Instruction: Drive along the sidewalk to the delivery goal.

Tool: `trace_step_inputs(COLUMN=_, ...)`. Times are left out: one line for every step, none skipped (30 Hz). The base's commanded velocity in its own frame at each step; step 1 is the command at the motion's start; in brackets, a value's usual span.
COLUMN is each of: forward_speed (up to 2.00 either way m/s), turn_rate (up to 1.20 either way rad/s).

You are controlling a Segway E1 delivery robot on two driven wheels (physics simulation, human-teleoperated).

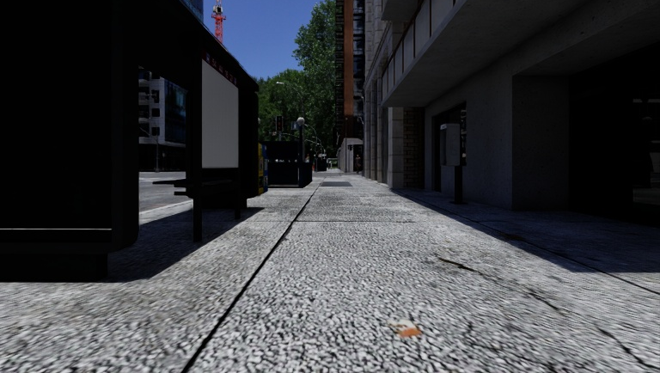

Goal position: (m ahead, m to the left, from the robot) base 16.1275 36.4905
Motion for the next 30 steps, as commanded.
trace_step_inputs(forward_speed=0.0, turn_rate=0.0)
trace_step_inputs(forward_speed=0.0, turn_rate=0.0)
trace_step_inputs(forward_speed=0.0, turn_rate=0.0)
trace_step_inputs(forward_speed=0.0, turn_rate=0.0)
trace_step_inputs(forward_speed=0.0, turn_rate=0.0)
trace_step_inputs(forward_speed=0.0, turn_rate=0.0)
trace_step_inputs(forward_speed=2.0, turn_rate=0.0)
trace_step_inputs(forward_speed=2.0, turn_rate=0.0)
trace_step_inputs(forward_speed=2.0, turn_rate=0.0)
trace_step_inputs(forward_speed=2.0, turn_rate=0.0)
trace_step_inputs(forward_speed=2.0, turn_rate=0.0)
trace_step_inputs(forward_speed=2.0, turn_rate=0.0)
trace_step_inputs(forward_speed=2.0, turn_rate=0.0)
trace_step_inputs(forward_speed=2.0, turn_rate=0.0)
trace_step_inputs(forward_speed=2.0, turn_rate=0.0)
trace_step_inputs(forward_speed=2.0, turn_rate=0.0)
trace_step_inputs(forward_speed=2.0, turn_rate=0.0)
trace_step_inputs(forward_speed=2.0, turn_rate=0.0)
trace_step_inputs(forward_speed=2.0, turn_rate=0.0)
trace_step_inputs(forward_speed=2.0, turn_rate=0.0)
trace_step_inputs(forward_speed=2.0, turn_rate=0.0)
trace_step_inputs(forward_speed=2.0, turn_rate=0.0)
trace_step_inputs(forward_speed=2.0, turn_rate=0.0)
trace_step_inputs(forward_speed=2.0, turn_rate=0.0)
trace_step_inputs(forward_speed=2.0, turn_rate=0.0)
trace_step_inputs(forward_speed=2.0, turn_rate=0.0)
trace_step_inputs(forward_speed=2.0, turn_rate=0.0)
trace_step_inputs(forward_speed=2.0, turn_rate=0.0)
trace_step_inputs(forward_speed=2.0, turn_rate=0.0)
trace_step_inputs(forward_speed=2.0, turn_rate=0.0)
